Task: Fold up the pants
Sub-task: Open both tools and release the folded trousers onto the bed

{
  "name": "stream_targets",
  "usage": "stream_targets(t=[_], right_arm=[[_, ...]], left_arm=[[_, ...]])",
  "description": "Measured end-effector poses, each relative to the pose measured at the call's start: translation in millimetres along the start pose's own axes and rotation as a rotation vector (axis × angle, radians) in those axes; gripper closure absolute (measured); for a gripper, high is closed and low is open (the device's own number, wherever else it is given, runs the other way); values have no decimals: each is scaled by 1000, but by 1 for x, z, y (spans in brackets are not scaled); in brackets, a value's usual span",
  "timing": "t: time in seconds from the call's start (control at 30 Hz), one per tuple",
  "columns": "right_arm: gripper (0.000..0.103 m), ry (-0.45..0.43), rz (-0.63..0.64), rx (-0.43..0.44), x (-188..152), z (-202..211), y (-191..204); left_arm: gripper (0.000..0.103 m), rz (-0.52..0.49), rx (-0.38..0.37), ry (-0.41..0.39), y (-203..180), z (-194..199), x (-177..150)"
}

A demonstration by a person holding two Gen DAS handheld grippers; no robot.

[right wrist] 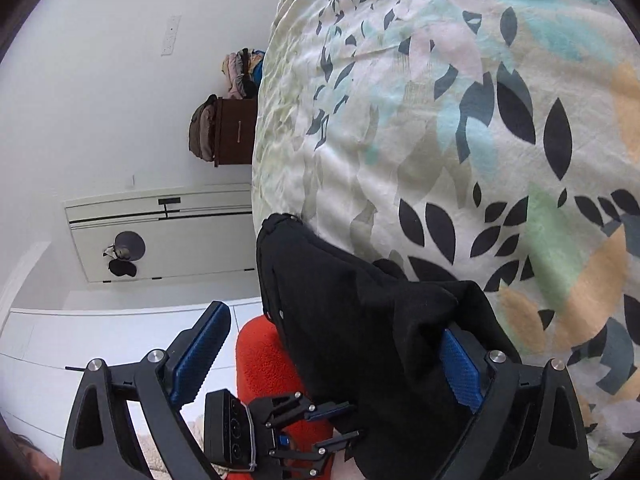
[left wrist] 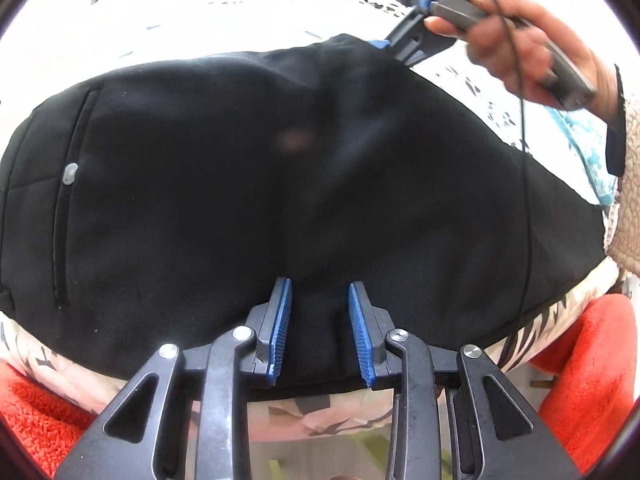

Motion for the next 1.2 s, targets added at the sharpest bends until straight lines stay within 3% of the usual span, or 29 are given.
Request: stream_targets(t=[0.07, 0.13, 0.2, 0.3, 0.37, 0.43, 0.53, 0.6, 0.67, 0.7, 0.77, 0.87, 0.97, 1.03, 1.1, 1.2], right_arm=[[7, -34, -18, -51, 5, 8, -10], [7, -156, 64, -150, 19, 43, -8], [7, -269, 64, -250, 22, 87, -8], [7, -348, 162, -342, -2, 138, 16], [7, -368, 266, -468, -41, 159, 31], [7, -382, 349, -618, -93, 175, 33], [7, -401, 403, -864, -179, 187, 6], [7, -374, 382, -928, -228, 179, -25], [7, -331, 348, -991, -271, 166, -61], [7, -310, 317, -1007, -288, 159, -78], [9, -425, 315, -974, -321, 162, -82], [10, -465, 342, -977, -345, 175, -68], [10, -616, 427, -979, -338, 203, -35], [10, -663, 412, -995, -323, 225, -31], [10, -696, 354, -1019, -309, 245, -43], [10, -705, 243, -1023, -310, 262, -77]], left_arm=[[72, -9, 6, -6, -2, 1, 0], [72, -10, 3, -10, -4, 2, 1], [72, -7, -2, -9, -3, 3, 1], [72, 36, -20, -9, -3, 9, 2], [63, 69, 11, -38, 7, 21, 5], [38, 55, 30, -134, 0, 41, 14], [30, -19, 8, -213, -30, 55, 23], [30, -94, 7, -185, -54, 43, 18], [35, -209, 85, -70, -67, 11, 0], [39, -255, 139, -46, -70, 1, -9], [39, -307, 180, -89, -71, 13, -15], [40, -247, 163, -111, -71, 31, -17], [29, -182, 141, -159, -77, 38, -4], [22, -167, 143, -186, -90, 41, 10], [17, -168, 145, -219, -104, 40, 20], [16, -195, 160, -197, -116, 28, 21]])
Point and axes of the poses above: each gripper's, at about its wrist camera, not at the fingertips, and z roughly against the way its jaws point, y to its left, x to its top, the point moved 8 cm from there along -z, roughly the way its jaws point, and after that the axes turned 13 degrees about x, right-handed, at the moved point
